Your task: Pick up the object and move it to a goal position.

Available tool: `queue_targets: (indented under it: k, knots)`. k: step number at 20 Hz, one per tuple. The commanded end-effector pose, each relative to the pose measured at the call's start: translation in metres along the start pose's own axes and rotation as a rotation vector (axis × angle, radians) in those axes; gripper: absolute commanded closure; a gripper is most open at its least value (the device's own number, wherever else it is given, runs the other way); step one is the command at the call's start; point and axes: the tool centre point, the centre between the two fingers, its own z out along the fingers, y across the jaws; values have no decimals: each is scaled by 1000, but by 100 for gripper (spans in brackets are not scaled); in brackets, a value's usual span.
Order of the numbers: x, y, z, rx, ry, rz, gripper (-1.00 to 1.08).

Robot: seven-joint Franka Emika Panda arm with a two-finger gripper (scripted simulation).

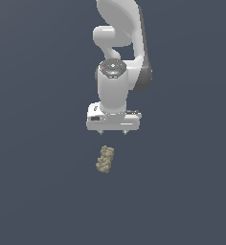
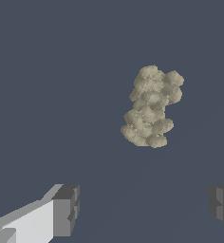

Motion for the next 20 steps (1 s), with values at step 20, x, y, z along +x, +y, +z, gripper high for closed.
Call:
queue_targets:
  k: [20]
  knots:
    - [17, -2, -6, 0, 21, 6, -92]
